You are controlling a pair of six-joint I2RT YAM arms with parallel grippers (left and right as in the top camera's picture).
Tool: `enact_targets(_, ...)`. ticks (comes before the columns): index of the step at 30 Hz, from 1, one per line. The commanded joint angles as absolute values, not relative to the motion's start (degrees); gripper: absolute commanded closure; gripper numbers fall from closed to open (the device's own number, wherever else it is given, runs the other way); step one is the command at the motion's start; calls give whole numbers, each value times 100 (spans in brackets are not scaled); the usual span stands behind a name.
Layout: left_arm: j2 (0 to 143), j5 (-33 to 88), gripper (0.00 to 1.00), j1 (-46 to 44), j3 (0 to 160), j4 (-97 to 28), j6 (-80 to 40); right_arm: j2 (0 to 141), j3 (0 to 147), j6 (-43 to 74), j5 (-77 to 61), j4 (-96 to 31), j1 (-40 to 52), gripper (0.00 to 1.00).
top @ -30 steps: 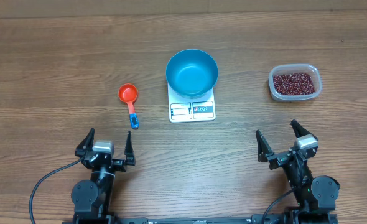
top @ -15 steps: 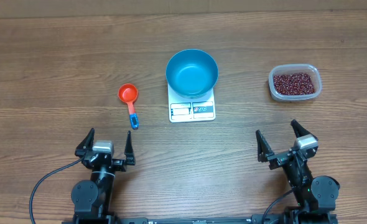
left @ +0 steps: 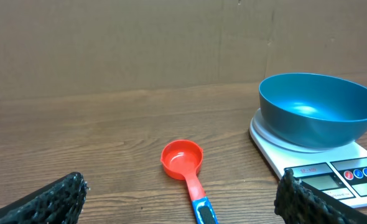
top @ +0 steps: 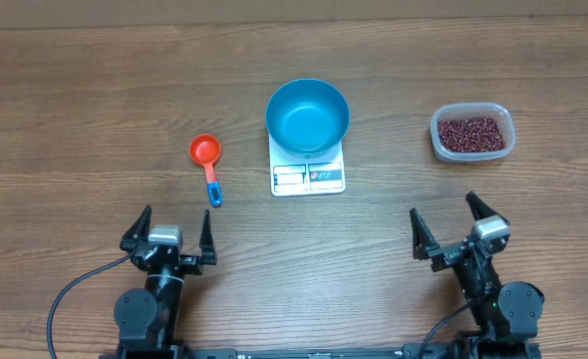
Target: Scoop item into bowl and weigh 150g on scale
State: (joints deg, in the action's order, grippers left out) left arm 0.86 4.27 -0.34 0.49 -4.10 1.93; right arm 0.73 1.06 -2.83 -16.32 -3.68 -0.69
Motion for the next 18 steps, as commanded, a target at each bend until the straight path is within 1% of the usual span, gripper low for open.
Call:
enact_targets(1,25,410,0,-3,27,-423,298,19,45,-290,-1662,-333,-38,0)
enact_targets(18,25,414,1,-3,27,-421,97,19,45,-290,-1662,-333,-38,0)
